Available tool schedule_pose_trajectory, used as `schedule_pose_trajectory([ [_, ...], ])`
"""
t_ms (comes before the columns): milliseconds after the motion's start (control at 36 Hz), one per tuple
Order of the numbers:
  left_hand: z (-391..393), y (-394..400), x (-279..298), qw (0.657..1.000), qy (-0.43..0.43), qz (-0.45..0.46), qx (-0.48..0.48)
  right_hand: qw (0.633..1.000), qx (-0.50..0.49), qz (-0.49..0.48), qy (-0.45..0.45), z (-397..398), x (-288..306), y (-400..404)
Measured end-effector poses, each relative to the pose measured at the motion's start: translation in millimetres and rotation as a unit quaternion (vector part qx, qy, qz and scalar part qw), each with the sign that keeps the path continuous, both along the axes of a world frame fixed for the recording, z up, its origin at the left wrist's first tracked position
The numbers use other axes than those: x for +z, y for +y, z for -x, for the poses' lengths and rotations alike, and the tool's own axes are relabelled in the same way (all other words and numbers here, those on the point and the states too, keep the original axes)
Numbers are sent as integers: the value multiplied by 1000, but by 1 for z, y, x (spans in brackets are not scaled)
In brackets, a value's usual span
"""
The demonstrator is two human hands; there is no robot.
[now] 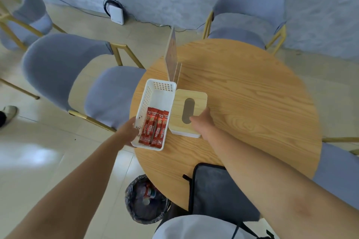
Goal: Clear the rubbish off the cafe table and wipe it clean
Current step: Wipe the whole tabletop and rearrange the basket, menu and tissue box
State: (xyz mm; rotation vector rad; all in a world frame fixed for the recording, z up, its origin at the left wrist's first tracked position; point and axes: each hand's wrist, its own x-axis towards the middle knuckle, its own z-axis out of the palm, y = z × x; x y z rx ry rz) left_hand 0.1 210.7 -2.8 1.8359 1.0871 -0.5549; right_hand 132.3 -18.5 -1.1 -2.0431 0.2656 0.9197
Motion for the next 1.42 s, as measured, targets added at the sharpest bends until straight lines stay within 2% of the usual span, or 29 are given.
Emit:
schedule_pose_trajectory([
  [222,30,-42,-8,997,-41,57,-27,996,35,75,-24,-3,-1,-41],
  [361,32,-87,-10,992,-76,90,-46,992,39,112,-39,-3,-6,-93],
  [472,14,-122,-12,985,-88,138,-59,988,3,138,-69,-7,-8,-135],
  [667,-62,-185,-14,975,-100,171,-103,987,-57,136,-58,-30,-5,-208],
  [833,-120,-255,-14,961,-88,175,-197,976,-164,136,-42,-29,-7,-285],
  [1056,-125,-338,-10,943,-62,205,-253,964,-223,140,-31,-12,-2,-375],
  [1194,-103,-363,-12,940,-56,192,-275,958,-256,126,1,-1,-1,-399],
  [1417,-89,-374,-18,947,-74,106,-295,959,-253,128,-4,5,0,-399],
])
